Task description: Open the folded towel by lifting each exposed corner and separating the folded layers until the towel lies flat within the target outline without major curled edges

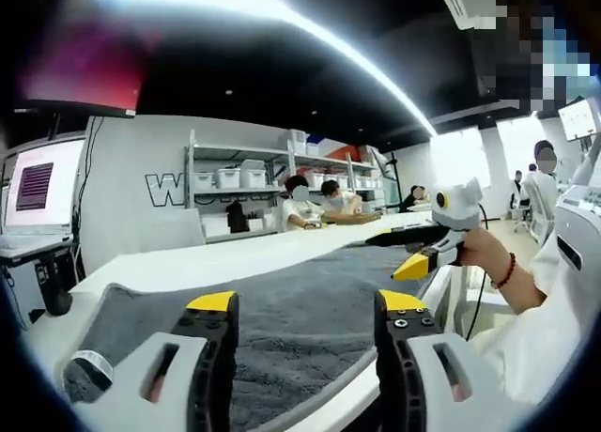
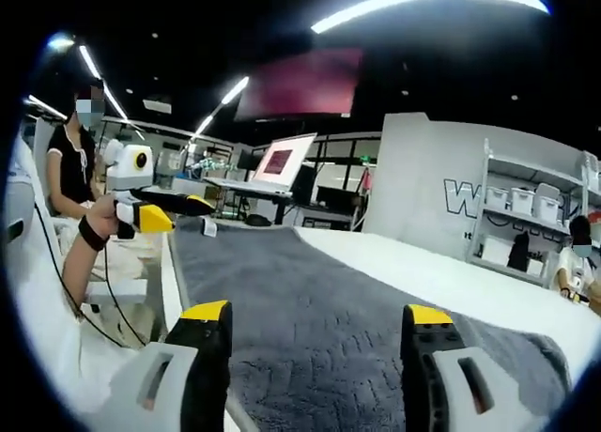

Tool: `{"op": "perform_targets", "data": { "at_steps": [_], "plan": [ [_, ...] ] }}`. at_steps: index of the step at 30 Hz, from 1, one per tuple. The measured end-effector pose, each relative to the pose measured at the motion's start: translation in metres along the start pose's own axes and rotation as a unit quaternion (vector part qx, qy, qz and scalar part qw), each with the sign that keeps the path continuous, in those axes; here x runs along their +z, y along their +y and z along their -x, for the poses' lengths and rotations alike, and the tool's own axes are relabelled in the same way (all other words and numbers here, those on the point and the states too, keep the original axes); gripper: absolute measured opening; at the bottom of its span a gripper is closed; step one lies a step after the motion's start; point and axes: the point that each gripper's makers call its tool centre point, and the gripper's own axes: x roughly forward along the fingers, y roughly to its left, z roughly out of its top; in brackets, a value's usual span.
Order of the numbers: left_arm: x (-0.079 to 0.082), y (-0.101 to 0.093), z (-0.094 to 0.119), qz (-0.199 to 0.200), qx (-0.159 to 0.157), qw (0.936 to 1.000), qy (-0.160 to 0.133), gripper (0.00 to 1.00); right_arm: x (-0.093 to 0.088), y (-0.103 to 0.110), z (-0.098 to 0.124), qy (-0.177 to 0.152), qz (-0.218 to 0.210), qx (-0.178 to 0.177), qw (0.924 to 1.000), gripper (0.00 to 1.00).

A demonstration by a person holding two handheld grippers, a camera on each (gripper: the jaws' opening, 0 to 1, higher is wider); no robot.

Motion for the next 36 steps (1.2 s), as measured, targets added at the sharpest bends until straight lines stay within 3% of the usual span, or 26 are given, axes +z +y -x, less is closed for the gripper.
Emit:
{"op": "perform_targets", "data": {
  "at_steps": [9, 15, 36],
  "plan": [
    [0.003, 0.004, 0.003, 0.005, 0.004, 1.0, -0.006, 0.57, 0.003, -0.001, 0.017, -0.01, -0.003, -0.008, 0.9999, 0.71],
    [0.0, 0.003, 0.001, 0.006, 0.001, 1.0, -0.002, 0.57, -0.006, -0.006, 0.017, 0.002, -0.013, -0.019, 0.9997, 0.72],
    [0.007, -0.004, -0.004, 0.011, -0.016, 0.9998, -0.004, 0.57, -0.005, 0.001, 0.015, 0.013, -0.009, -0.01, 0.9998, 0.75]
  ]
}}
